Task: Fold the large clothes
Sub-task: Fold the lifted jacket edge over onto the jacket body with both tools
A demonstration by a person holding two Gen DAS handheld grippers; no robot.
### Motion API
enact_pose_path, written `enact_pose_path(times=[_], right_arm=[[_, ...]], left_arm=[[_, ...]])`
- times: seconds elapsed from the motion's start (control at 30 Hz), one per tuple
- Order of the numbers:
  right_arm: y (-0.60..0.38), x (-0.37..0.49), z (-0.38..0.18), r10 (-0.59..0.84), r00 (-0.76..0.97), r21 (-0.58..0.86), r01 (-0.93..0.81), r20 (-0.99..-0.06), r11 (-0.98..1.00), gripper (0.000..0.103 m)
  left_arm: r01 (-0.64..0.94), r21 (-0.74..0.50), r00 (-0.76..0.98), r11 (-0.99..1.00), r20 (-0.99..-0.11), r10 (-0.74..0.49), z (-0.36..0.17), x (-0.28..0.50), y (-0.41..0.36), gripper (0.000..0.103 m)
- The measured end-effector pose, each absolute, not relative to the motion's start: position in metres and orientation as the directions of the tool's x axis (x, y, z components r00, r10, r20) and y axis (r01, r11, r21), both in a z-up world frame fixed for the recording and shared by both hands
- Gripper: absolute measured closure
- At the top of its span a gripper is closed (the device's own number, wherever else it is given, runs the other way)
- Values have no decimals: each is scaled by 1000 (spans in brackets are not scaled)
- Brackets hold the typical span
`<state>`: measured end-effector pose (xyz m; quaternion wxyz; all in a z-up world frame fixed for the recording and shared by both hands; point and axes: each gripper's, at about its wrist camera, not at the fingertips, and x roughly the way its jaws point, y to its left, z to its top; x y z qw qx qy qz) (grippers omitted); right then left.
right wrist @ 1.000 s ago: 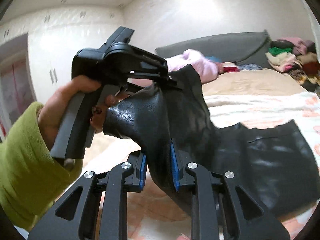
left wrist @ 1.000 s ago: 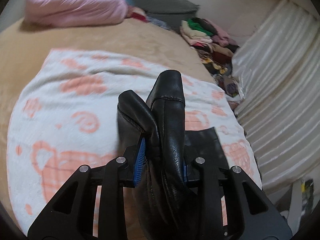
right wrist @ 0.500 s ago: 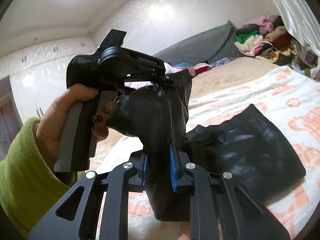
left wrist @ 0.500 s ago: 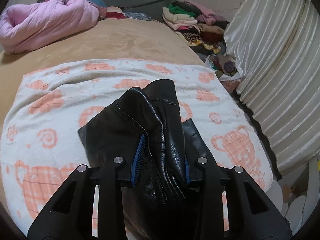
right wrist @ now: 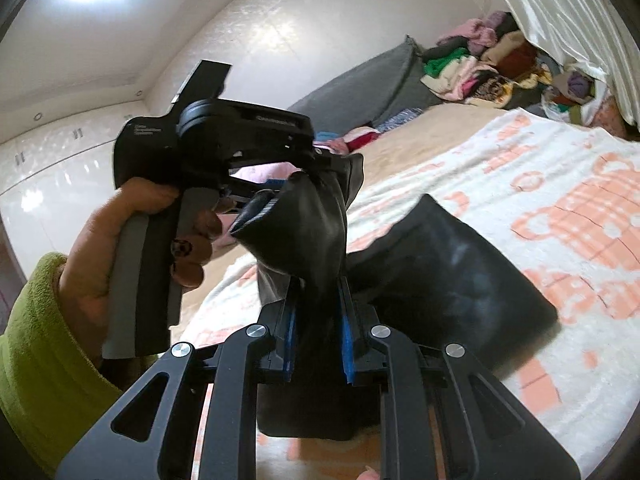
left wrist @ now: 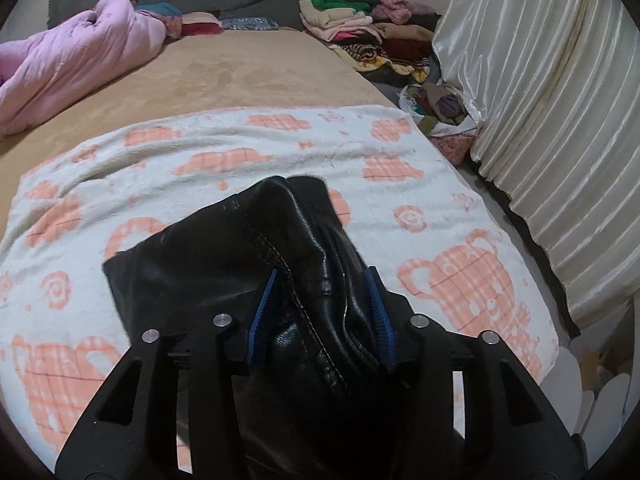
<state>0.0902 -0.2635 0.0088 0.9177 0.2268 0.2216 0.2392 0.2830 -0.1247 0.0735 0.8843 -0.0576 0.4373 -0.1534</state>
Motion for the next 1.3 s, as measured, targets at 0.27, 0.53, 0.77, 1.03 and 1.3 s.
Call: enact_pose_path(times=[0.27, 0.53, 0.77, 1.03, 1.3], right_arm=[[-293, 113, -35, 515, 741, 623, -169, -431, 764, 88], [-306, 124, -38, 621, 673, 747, -151, -402, 648, 29], [-290, 189, 16, 620, 573, 637, -207, -536, 742, 7], [-222, 252, 5, 525, 380, 417, -332, -762, 846, 73], [-264, 225, 74, 589, 576, 383, -449, -567, 808, 83]], left_arm=[[228, -286, 633, 931, -683, -365, 78, 251, -98, 45], [122, -150, 582, 981, -790, -193, 3, 215, -52, 39], [131, -204, 563, 970, -790, -242, -10, 217, -50, 41], [136, -294, 574, 946, -755, -317, -10, 212, -35, 39], [107, -358, 621, 927, -705, -344, 11, 211, -8, 31]])
